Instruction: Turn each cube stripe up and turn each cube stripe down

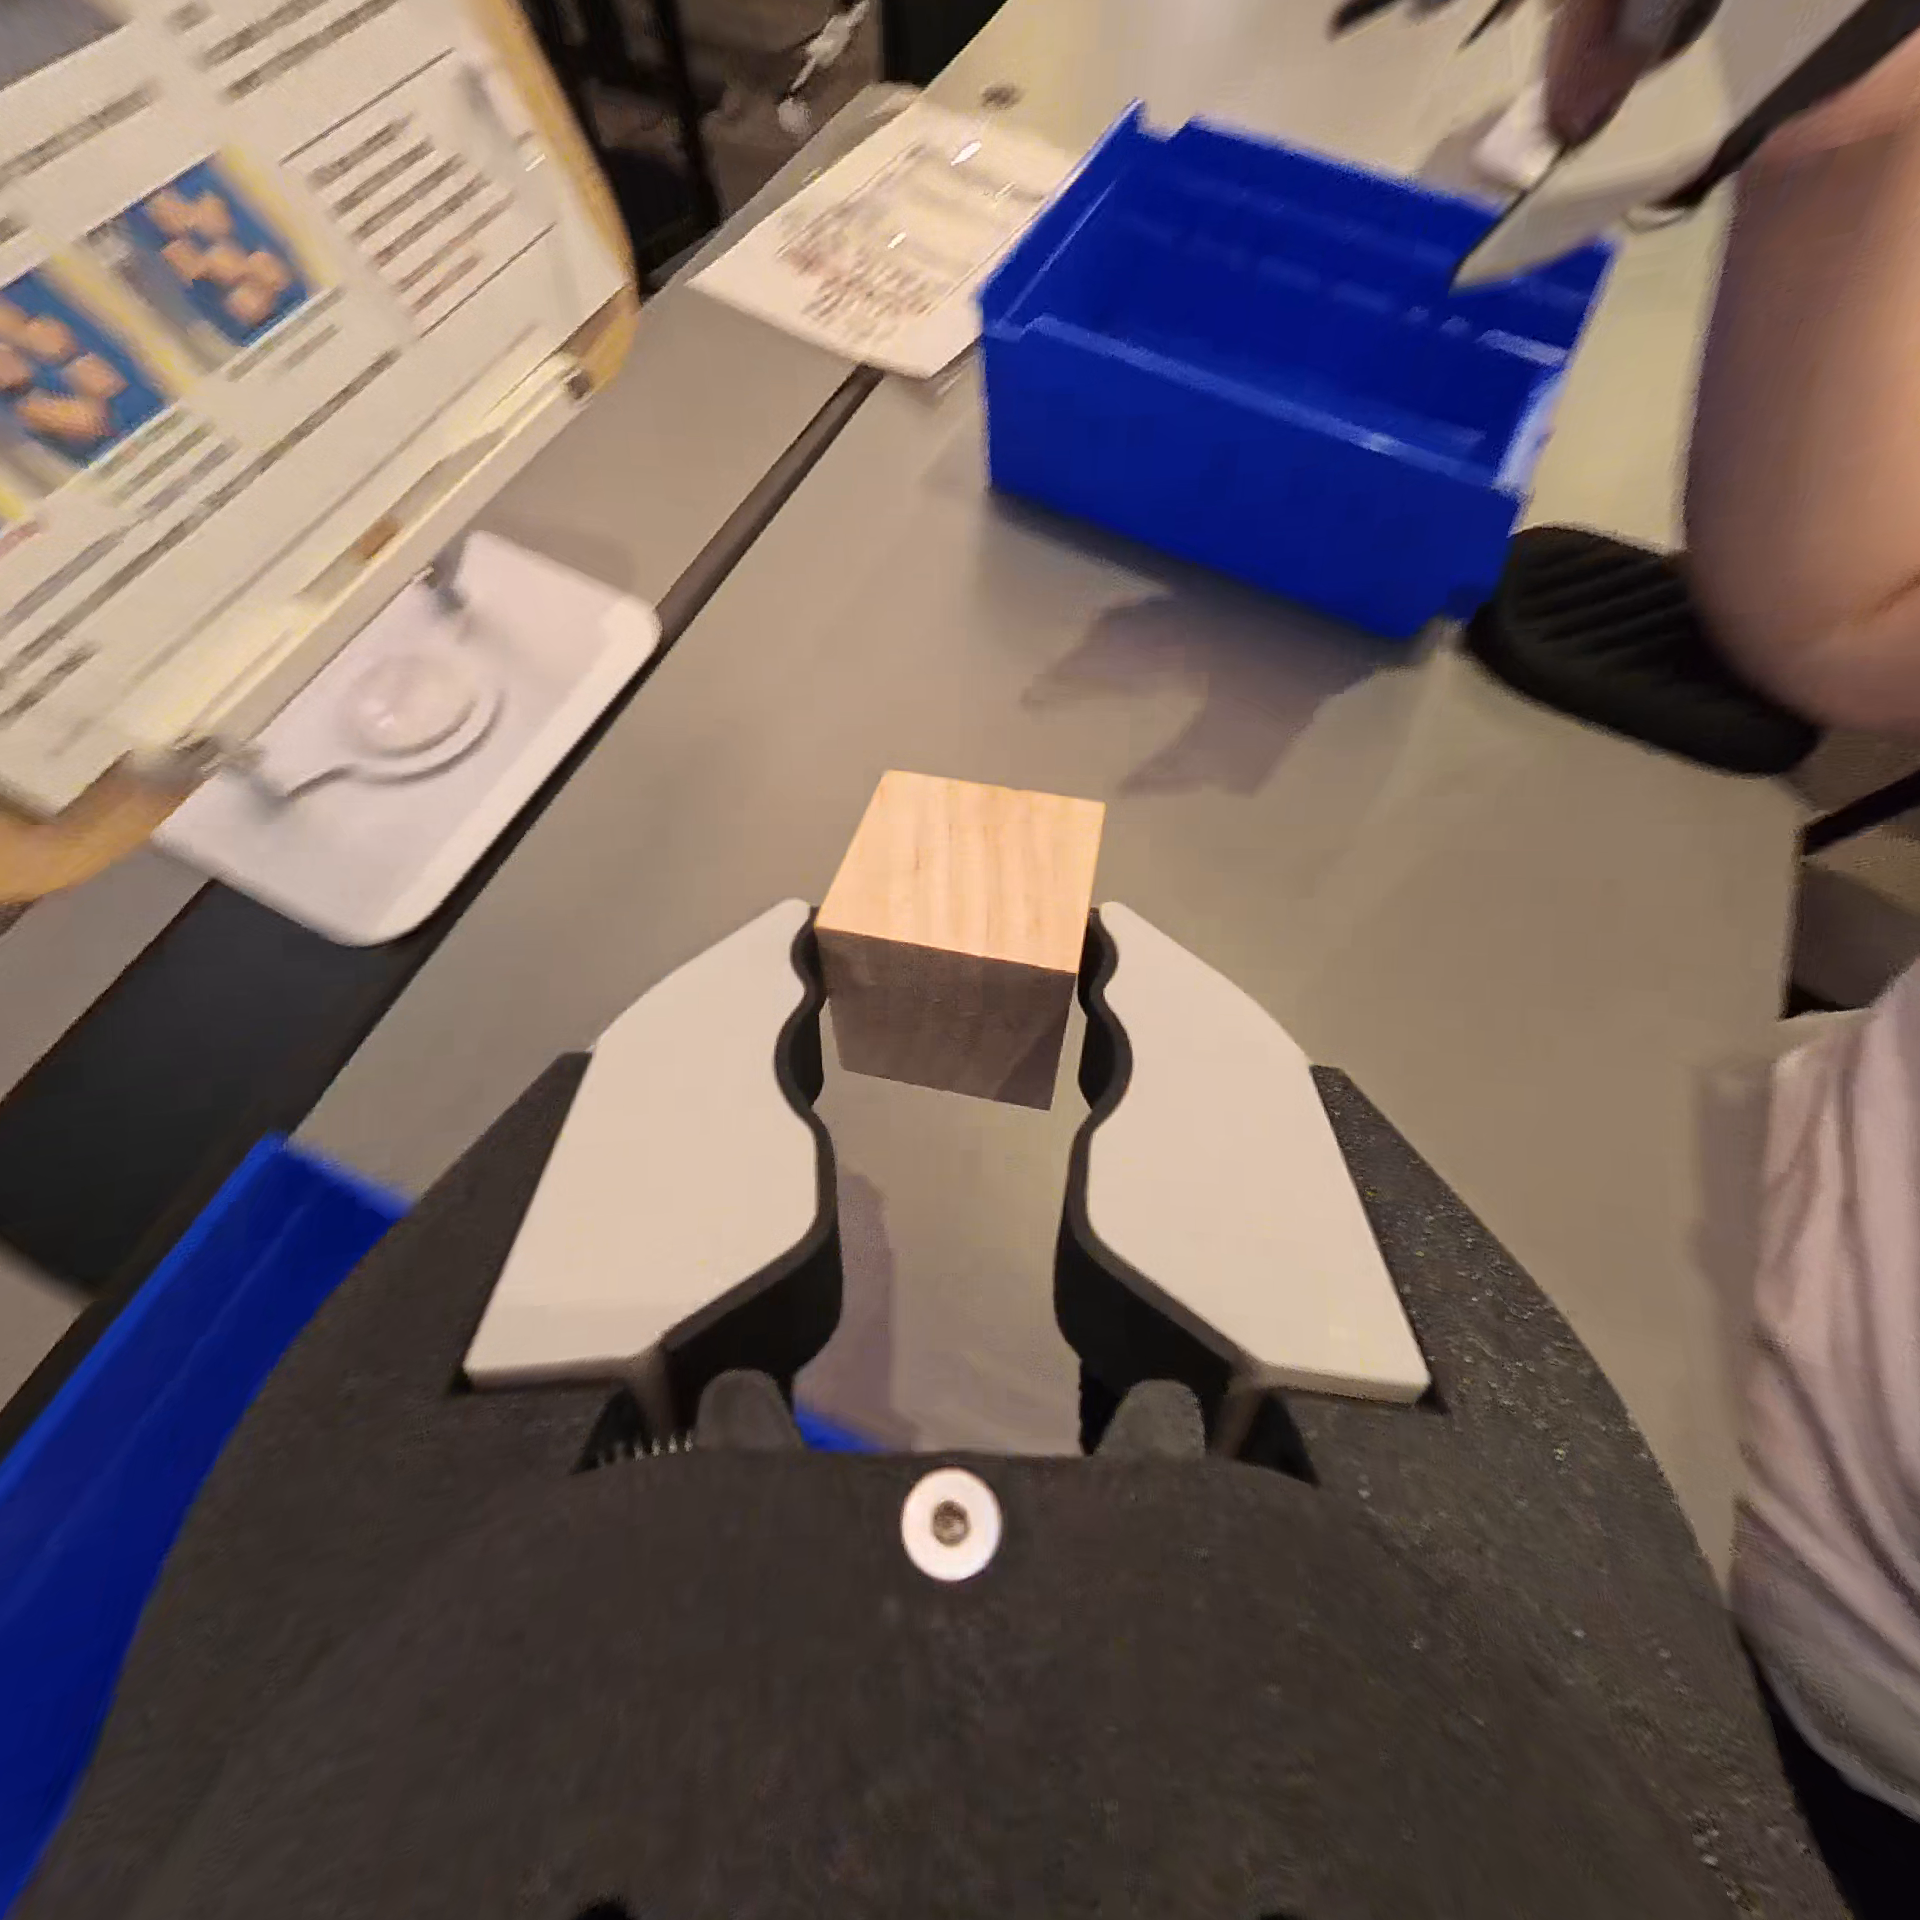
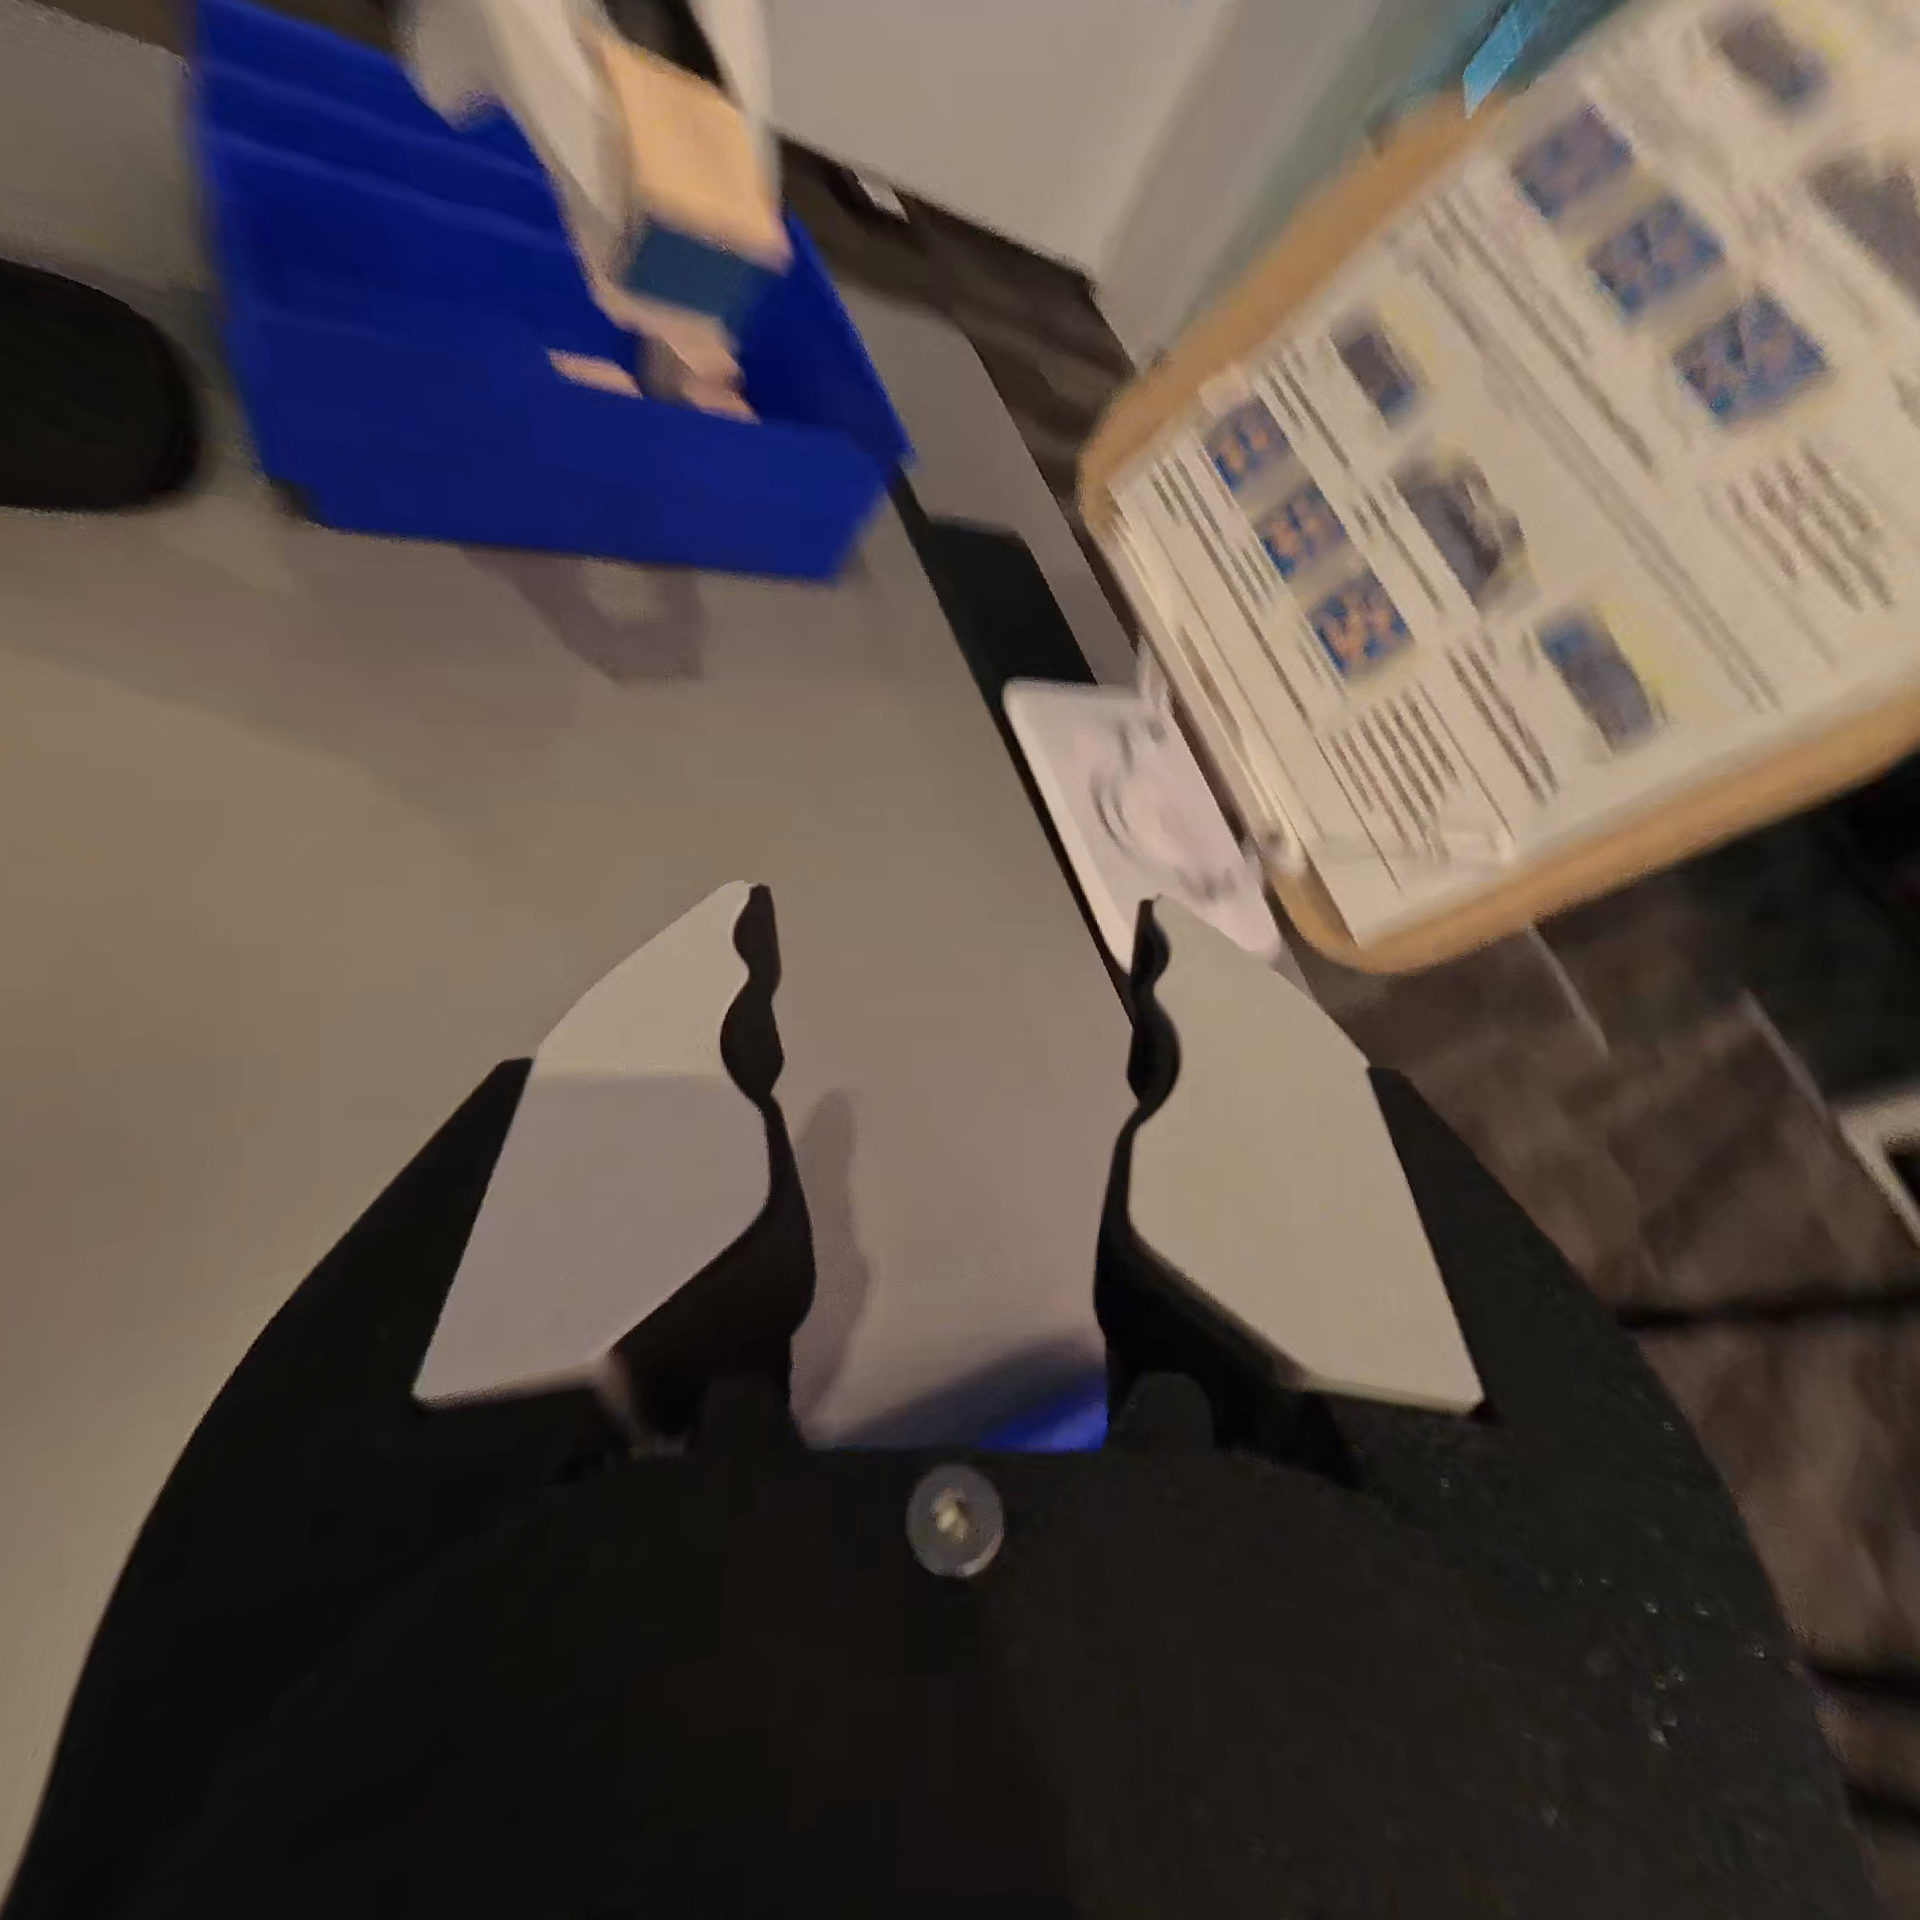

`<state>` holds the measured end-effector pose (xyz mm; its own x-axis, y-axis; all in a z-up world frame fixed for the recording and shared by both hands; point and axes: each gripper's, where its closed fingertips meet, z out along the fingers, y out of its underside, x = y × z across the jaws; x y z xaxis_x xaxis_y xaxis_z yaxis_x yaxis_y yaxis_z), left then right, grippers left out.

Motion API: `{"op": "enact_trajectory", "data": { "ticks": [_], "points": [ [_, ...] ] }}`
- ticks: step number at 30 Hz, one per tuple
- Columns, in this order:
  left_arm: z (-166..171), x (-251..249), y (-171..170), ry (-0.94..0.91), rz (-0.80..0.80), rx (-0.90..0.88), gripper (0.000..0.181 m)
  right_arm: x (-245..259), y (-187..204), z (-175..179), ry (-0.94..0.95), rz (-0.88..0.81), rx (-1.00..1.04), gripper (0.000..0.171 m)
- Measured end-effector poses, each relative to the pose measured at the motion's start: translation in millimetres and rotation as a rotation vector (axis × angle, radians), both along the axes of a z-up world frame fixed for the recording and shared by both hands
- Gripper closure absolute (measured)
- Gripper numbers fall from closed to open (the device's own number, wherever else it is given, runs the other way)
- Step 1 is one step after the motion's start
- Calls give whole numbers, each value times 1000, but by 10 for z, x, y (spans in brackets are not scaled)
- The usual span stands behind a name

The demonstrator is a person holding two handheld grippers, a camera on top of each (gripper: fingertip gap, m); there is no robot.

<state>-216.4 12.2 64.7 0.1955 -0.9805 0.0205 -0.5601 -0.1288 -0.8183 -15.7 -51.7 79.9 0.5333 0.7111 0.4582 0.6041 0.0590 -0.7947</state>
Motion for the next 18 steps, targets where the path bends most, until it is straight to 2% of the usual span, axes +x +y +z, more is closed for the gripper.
{"op": "enact_trajectory", "data": {
  "ticks": [3,5,8,12,15,18],
  "points": [
    [82,376,-296,-93,-106,-93,135,-530,-183,-36,-13,189,84,105],
    [162,588,-508,-162,-179,-206,135,-756,-240,-119,-55,250,147,107],
    [217,812,-723,-219,-258,-341,135,-926,-253,-135,-83,252,250,100],
    [161,954,-883,-243,-343,-478,135,-990,-296,-17,-42,249,359,100],
    [123,977,-1019,-298,-433,-569,135,-1025,-302,-44,-34,260,371,100],
    [39,998,-1121,-269,-496,-653,135,-1100,-324,-133,-44,297,361,101]
  ]
}}
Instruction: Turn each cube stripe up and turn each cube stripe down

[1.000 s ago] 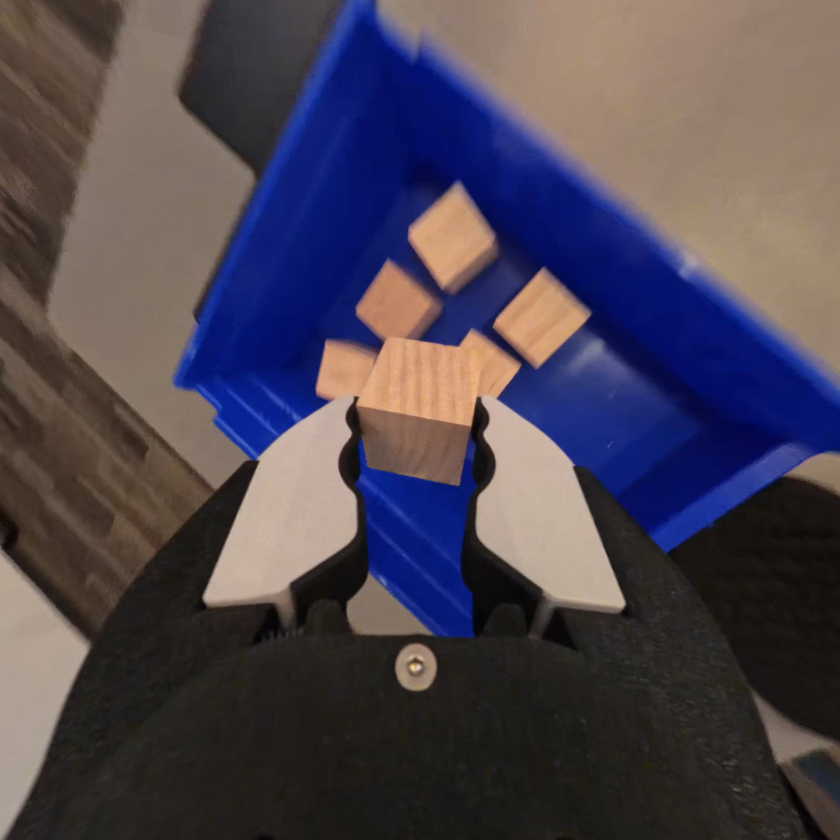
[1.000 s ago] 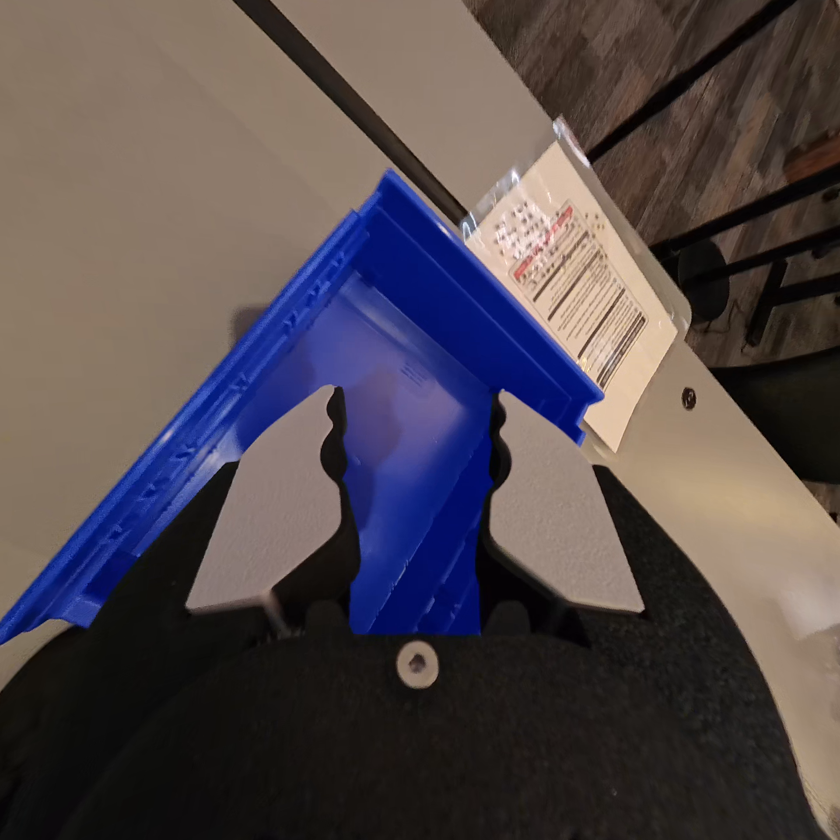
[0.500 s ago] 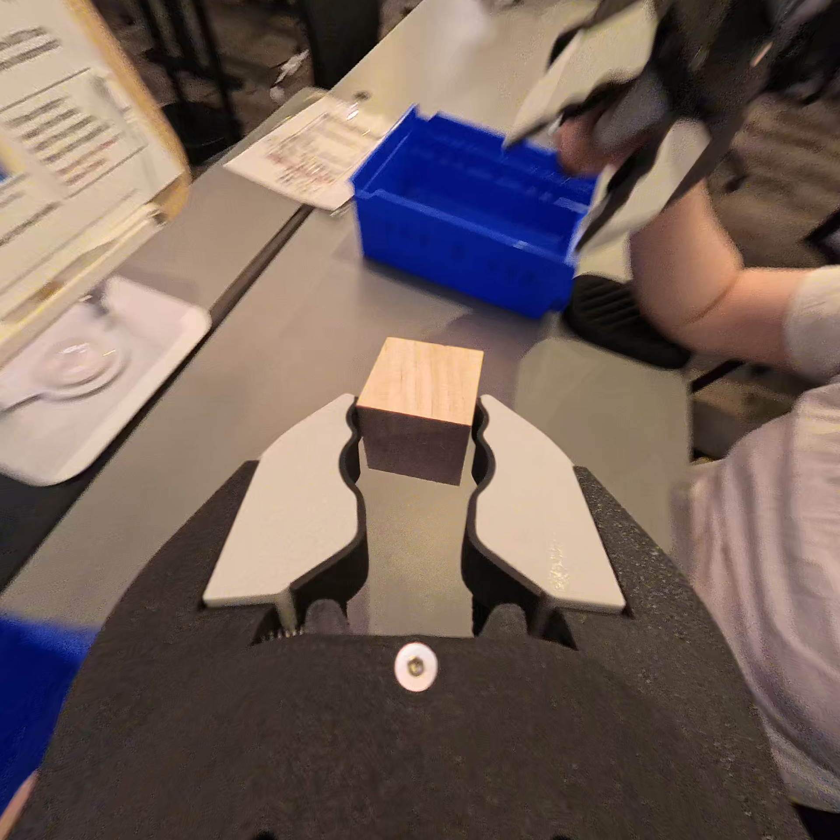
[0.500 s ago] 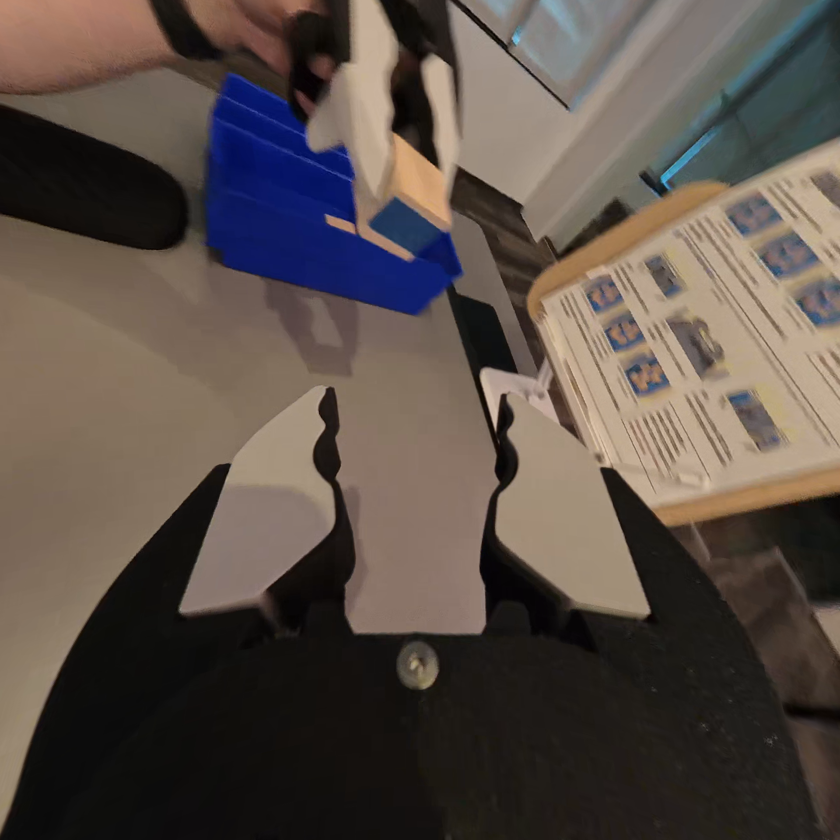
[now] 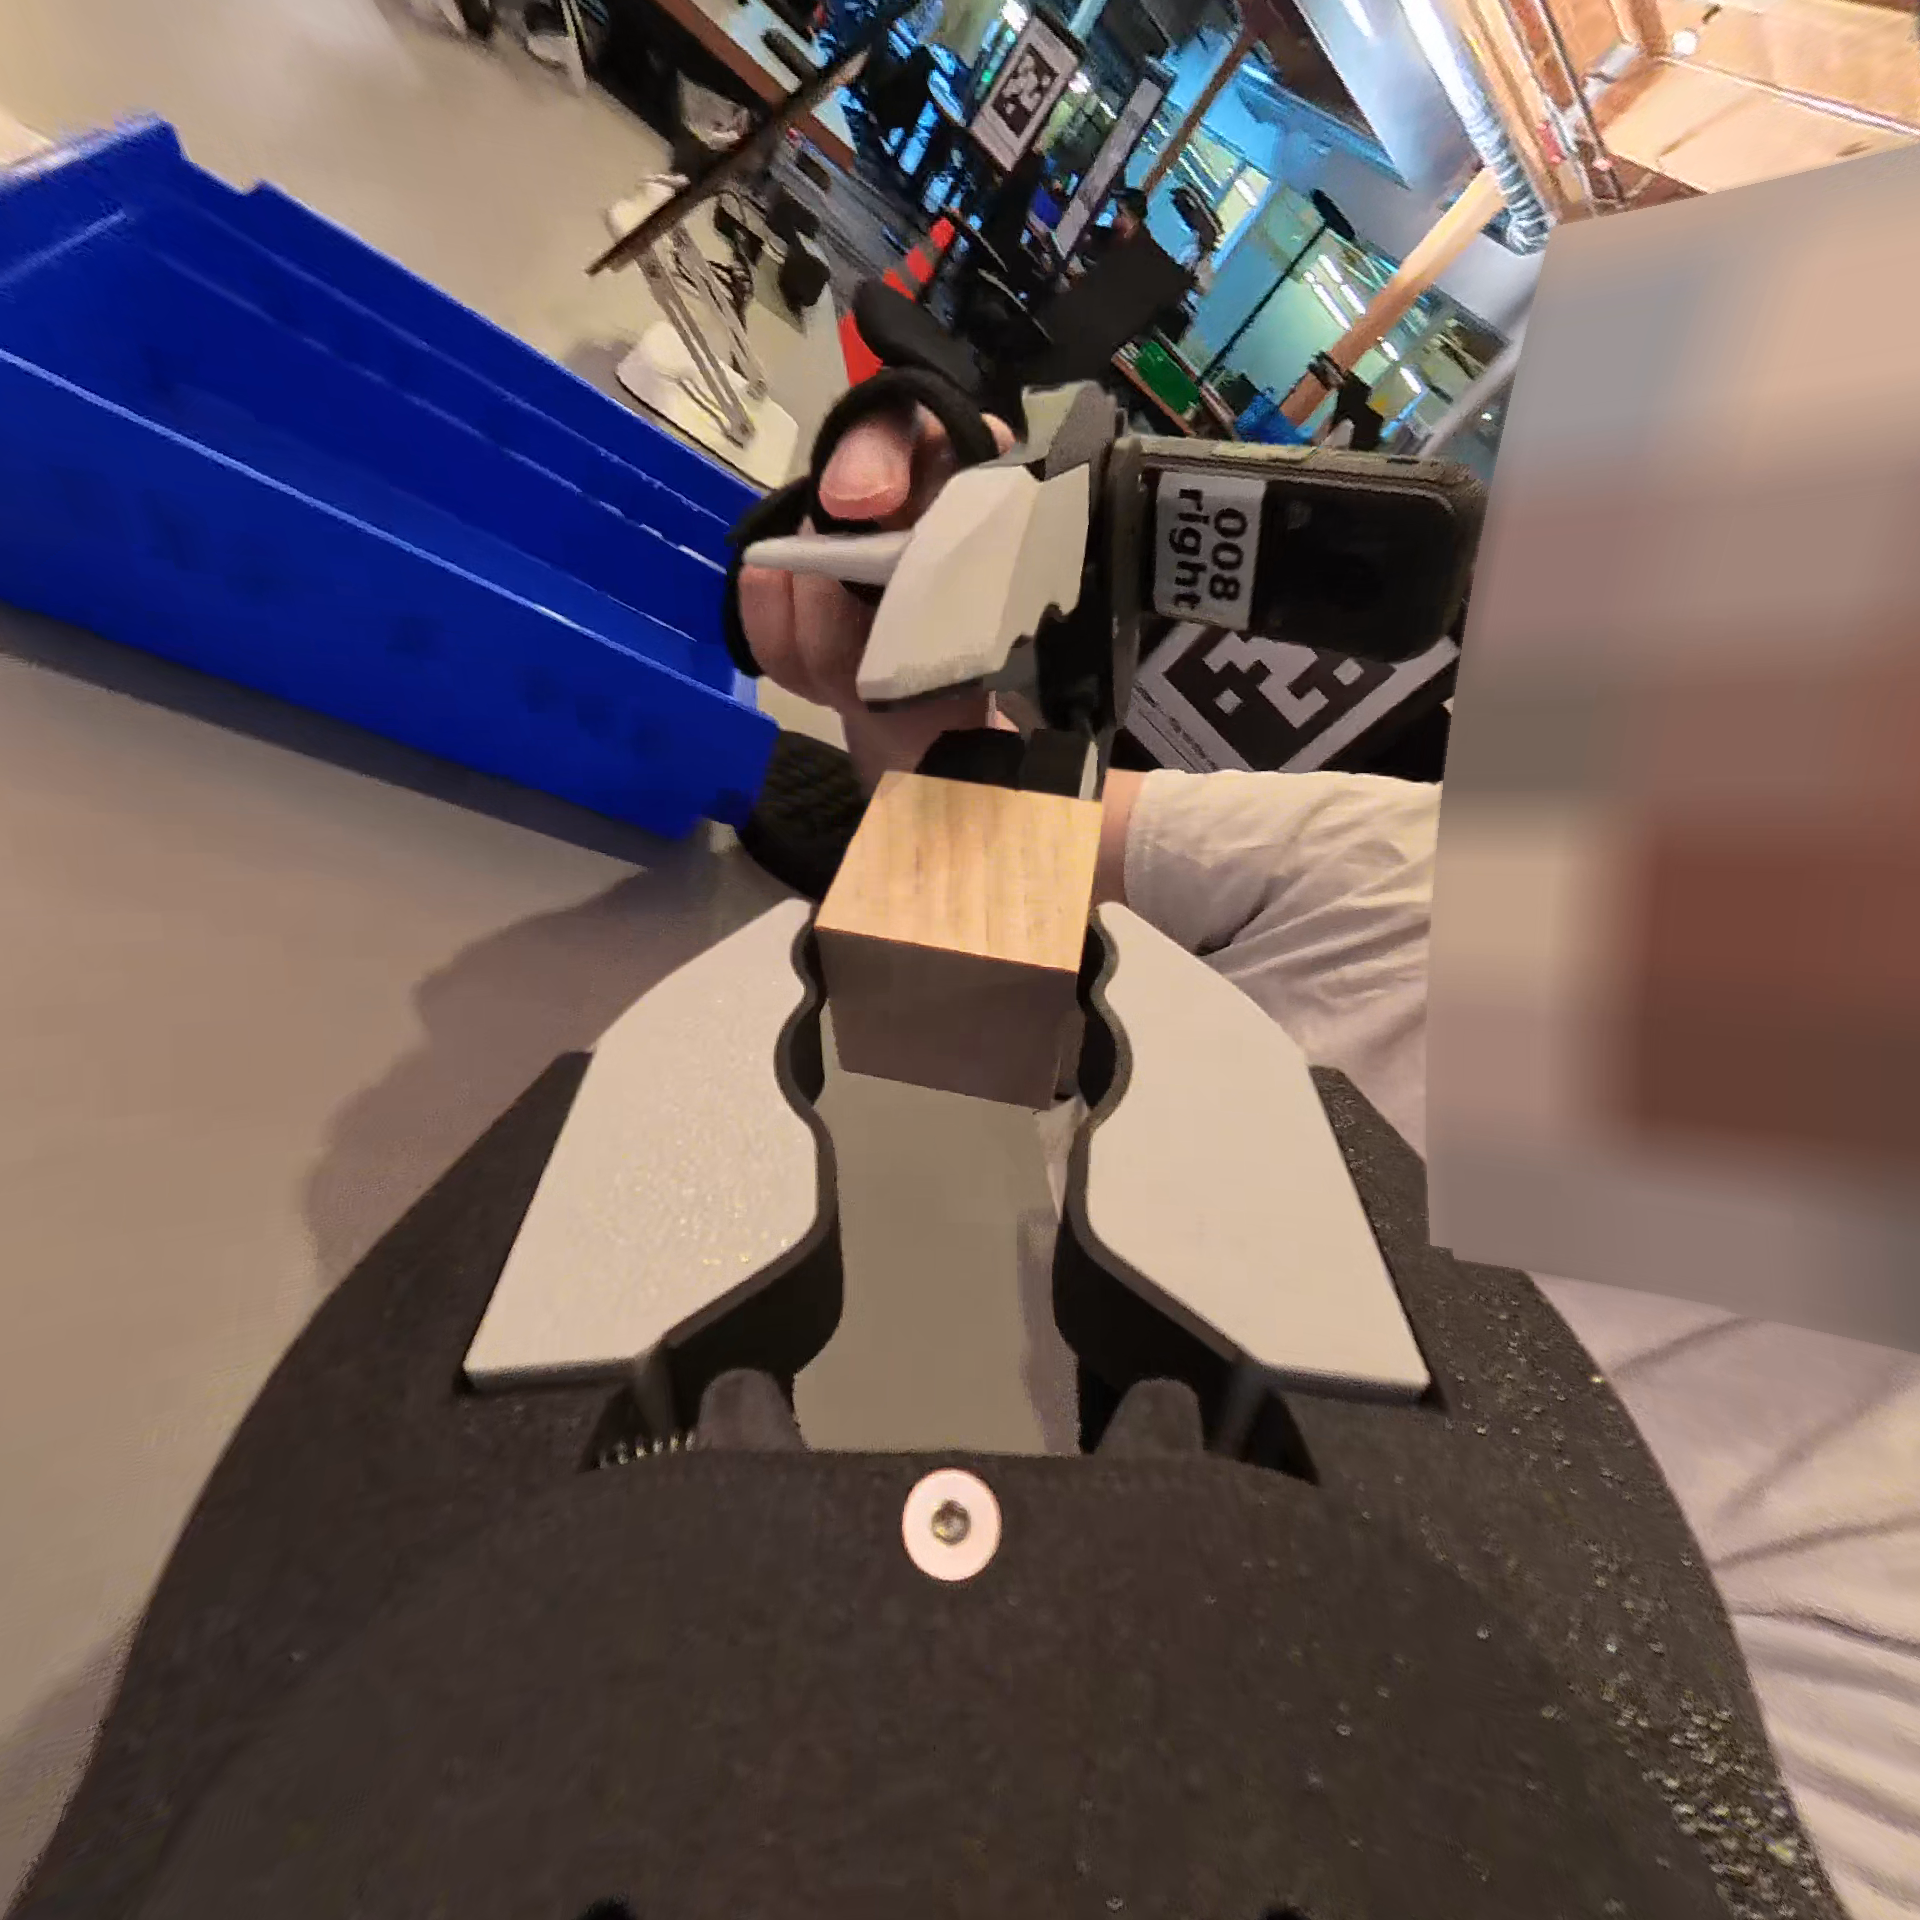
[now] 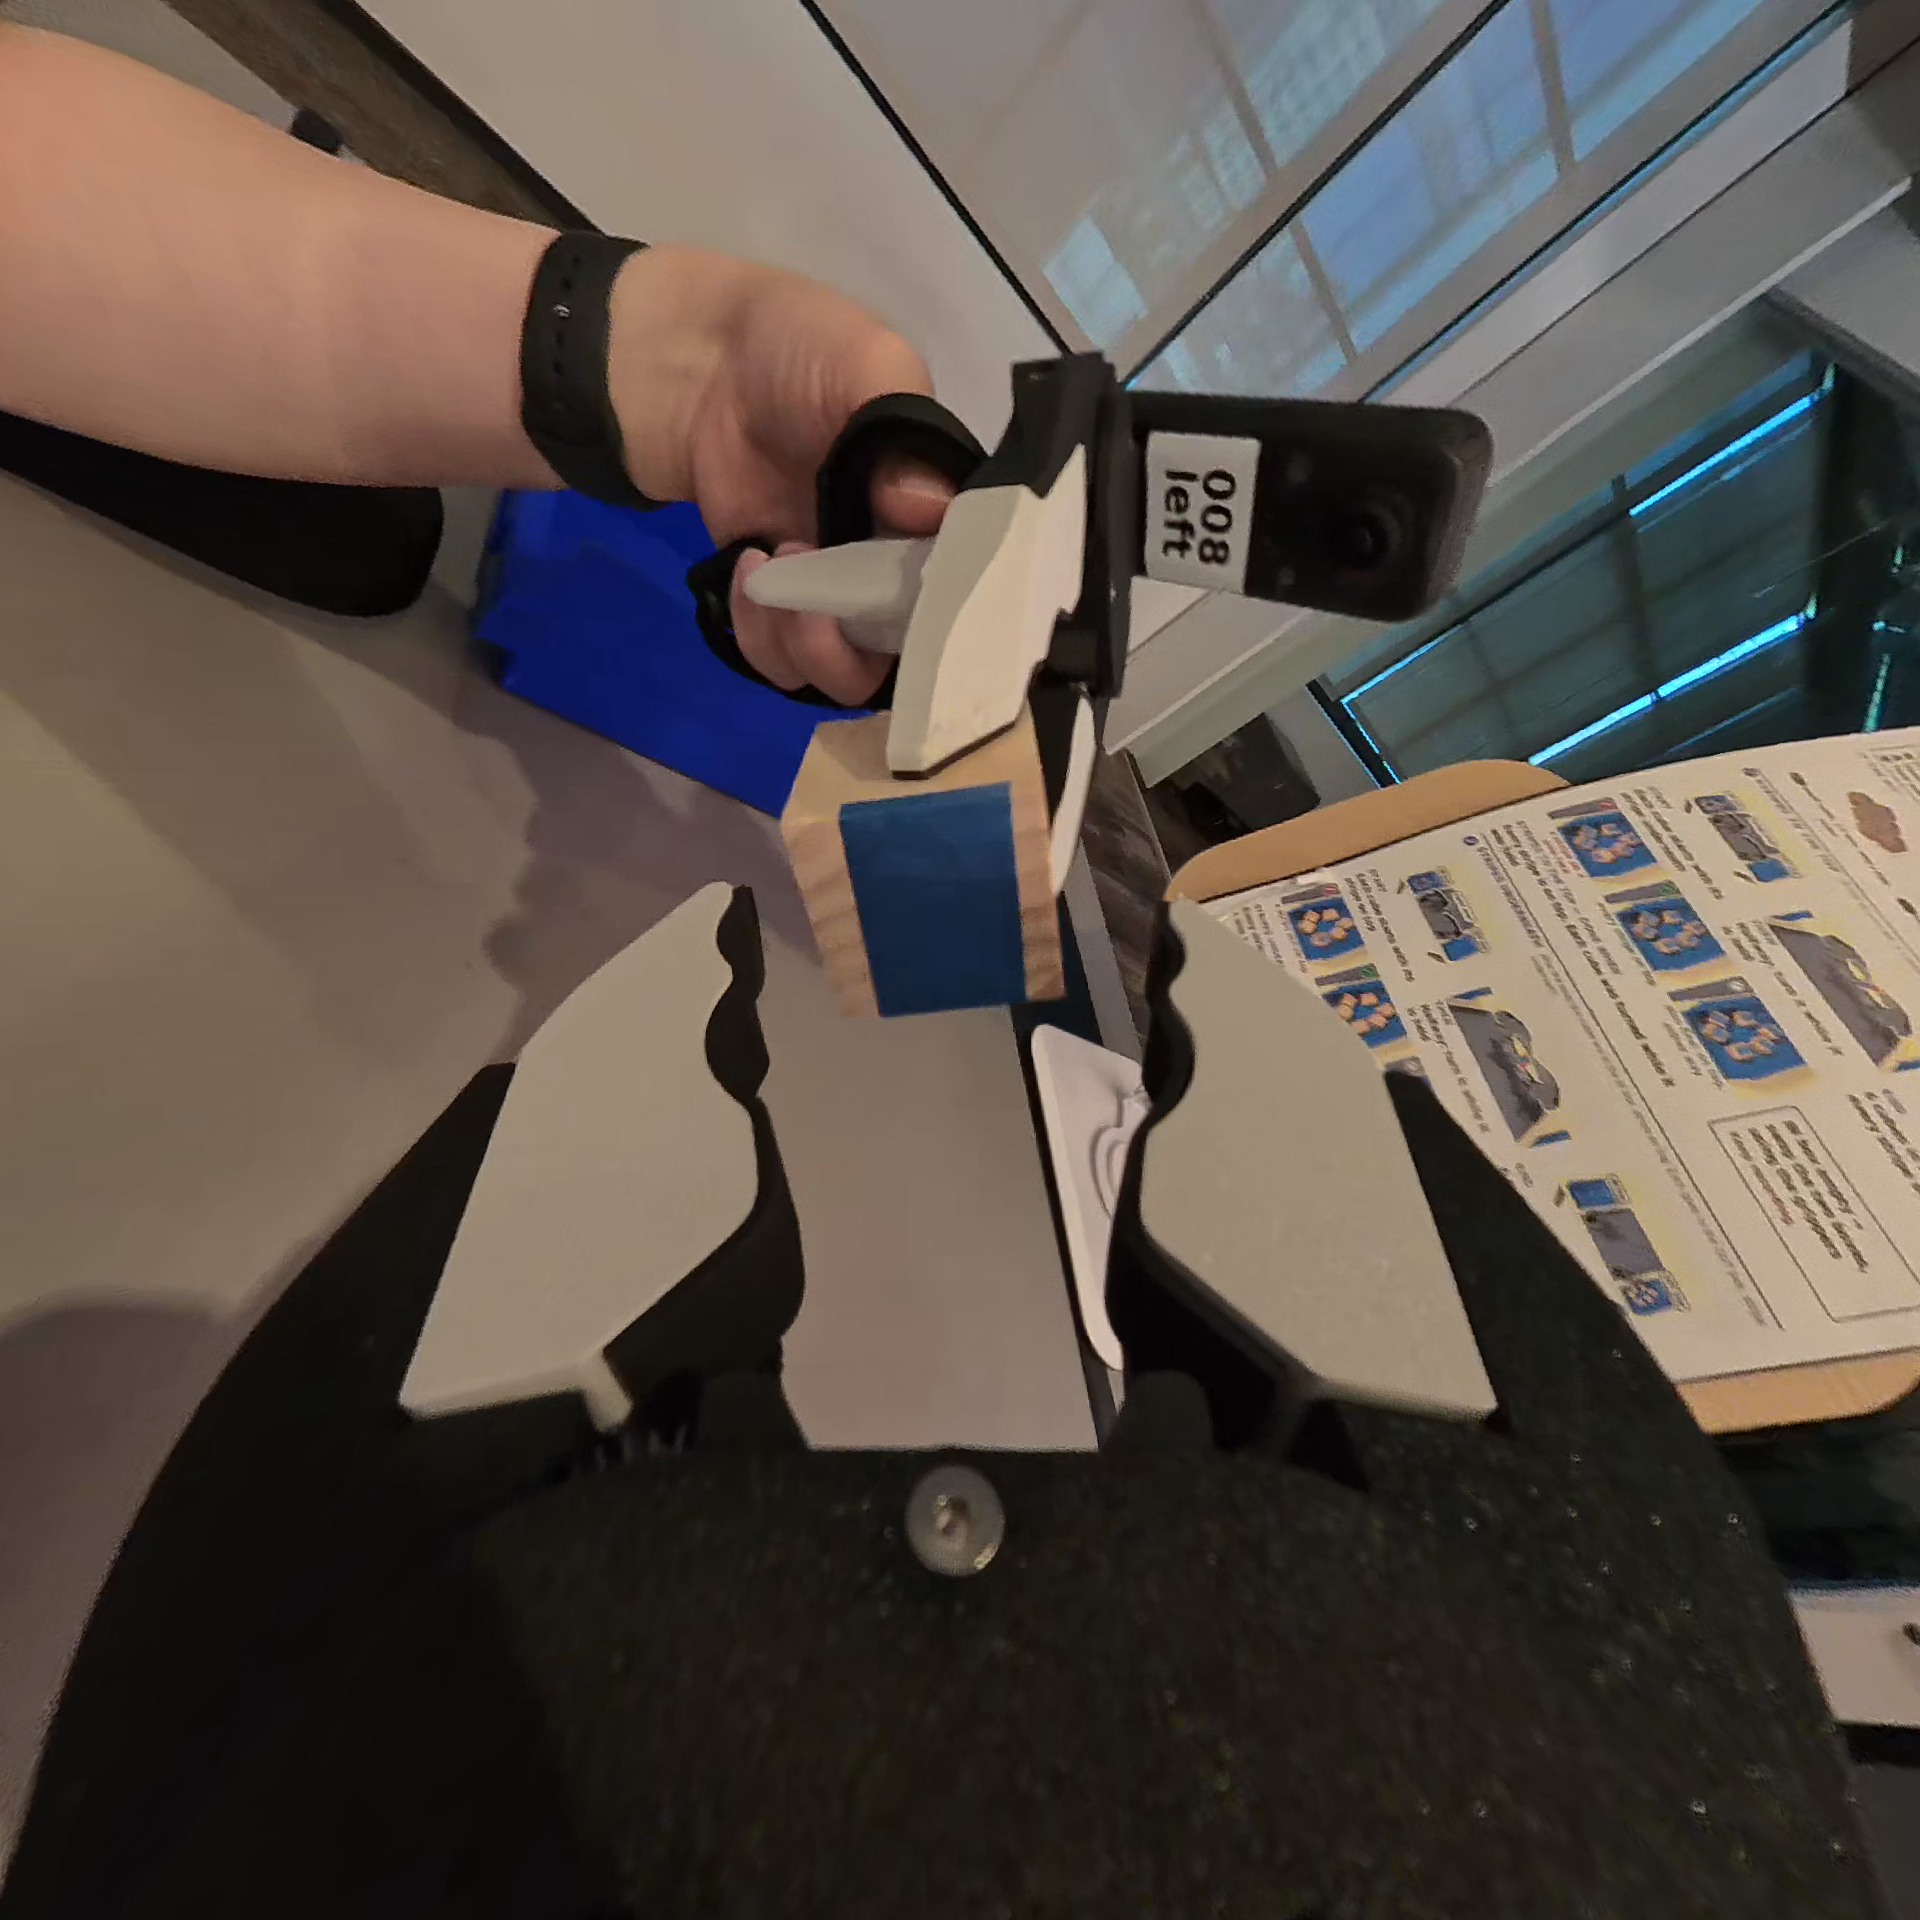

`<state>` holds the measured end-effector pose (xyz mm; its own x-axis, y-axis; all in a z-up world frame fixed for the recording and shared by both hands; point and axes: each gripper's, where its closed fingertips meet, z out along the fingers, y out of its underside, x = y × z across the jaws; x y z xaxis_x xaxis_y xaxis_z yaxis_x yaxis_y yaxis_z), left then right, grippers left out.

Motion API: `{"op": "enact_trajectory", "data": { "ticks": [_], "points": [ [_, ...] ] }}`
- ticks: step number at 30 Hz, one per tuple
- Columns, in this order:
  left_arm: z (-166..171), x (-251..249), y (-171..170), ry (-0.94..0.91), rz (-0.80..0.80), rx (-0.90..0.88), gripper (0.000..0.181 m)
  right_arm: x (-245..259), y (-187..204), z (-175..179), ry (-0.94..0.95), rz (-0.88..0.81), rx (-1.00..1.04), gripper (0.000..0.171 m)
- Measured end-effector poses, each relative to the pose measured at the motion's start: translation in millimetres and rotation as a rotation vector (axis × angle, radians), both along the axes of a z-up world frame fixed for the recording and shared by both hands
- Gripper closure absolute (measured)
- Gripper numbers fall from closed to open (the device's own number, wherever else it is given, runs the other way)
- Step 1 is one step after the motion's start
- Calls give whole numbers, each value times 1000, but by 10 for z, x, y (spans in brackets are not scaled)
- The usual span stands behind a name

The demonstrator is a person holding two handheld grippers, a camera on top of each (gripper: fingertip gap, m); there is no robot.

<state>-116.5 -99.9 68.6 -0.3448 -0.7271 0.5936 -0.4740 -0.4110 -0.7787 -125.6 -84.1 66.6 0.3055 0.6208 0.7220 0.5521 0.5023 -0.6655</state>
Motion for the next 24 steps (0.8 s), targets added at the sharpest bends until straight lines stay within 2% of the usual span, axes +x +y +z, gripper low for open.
{"op": "enact_trajectory", "data": {
  "ticks": [9,13,15,18,20,22,24],
  "points": [
    [-88,-5,-153,-30,-127,-76,135,-121,-72,-138,-69,25,63,124],
    [-8,-61,-174,-41,-144,-126,129,-155,-200,-82,-53,77,-4,126],
    [109,-113,-89,-87,-102,-110,123,15,-175,74,-57,23,11,126],
    [277,-243,122,-145,39,19,113,758,79,458,42,-235,-44,126],
    [391,-358,232,-173,136,115,112,1561,365,510,185,-519,-215,126],
    [457,-462,340,-162,243,192,117,2513,611,157,316,-889,-475,126],
    [477,-550,450,-126,344,245,120,3163,726,-424,421,-1098,-744,125]
  ]
}}
